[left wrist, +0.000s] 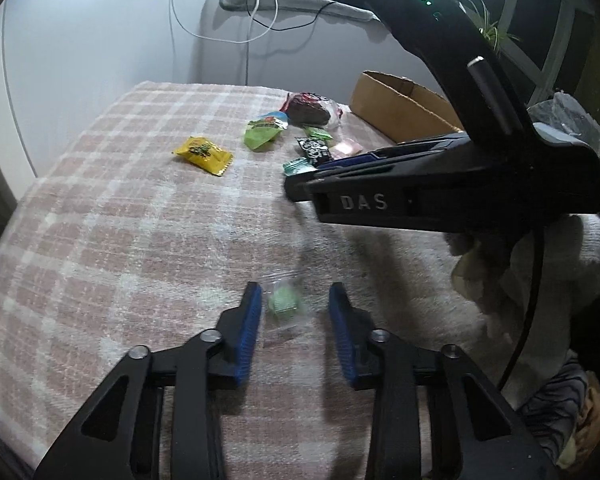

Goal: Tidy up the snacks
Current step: 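Move both grippers back over the snack pile on the table, then grasp the small green candy bag with the left gripper while the right grasps the teal mint pack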

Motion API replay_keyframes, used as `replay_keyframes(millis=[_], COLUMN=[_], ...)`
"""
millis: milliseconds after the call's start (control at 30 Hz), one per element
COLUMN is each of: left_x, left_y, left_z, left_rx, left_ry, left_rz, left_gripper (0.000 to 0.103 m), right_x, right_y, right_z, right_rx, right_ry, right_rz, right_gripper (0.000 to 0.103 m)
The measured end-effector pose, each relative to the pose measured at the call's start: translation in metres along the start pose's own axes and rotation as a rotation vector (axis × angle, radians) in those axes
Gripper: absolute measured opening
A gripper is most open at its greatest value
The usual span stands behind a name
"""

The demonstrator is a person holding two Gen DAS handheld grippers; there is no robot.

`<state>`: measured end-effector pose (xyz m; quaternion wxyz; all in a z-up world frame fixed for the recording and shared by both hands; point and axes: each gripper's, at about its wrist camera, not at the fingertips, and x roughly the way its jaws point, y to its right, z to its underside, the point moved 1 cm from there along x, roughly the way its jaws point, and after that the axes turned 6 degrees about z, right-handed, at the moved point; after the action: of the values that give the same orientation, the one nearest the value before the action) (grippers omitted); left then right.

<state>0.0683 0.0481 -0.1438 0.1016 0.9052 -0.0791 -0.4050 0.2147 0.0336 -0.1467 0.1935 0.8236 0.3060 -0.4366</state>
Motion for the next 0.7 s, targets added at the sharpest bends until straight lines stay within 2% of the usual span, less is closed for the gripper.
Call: replay_keyframes(millis=[100,467,700], left_x=[-0.001,-0.013,-0.022], left_y=[-0.003,-0.009,-0.002], left_z=[0.001,-0.002,-0.012], left_rx=[0.003,-0.037,-0.035], left_ry=[0.006,0.014,0.032], left_rz=[-0.008,0.018,0.044], left_gripper=[0.022,0.022,0.022], right_x=[-0.002,-0.028,-0.055], right_y=[0.002,0.019,0.04], right_z=[0.002,0.013,0.022], right_rx=[0.011,0.068,0.112], right_ry=[-0.001,0.049,0.092], right_rz=[0.001,-0.023,-0.007], right_gripper=[0.024,0.024,0.024])
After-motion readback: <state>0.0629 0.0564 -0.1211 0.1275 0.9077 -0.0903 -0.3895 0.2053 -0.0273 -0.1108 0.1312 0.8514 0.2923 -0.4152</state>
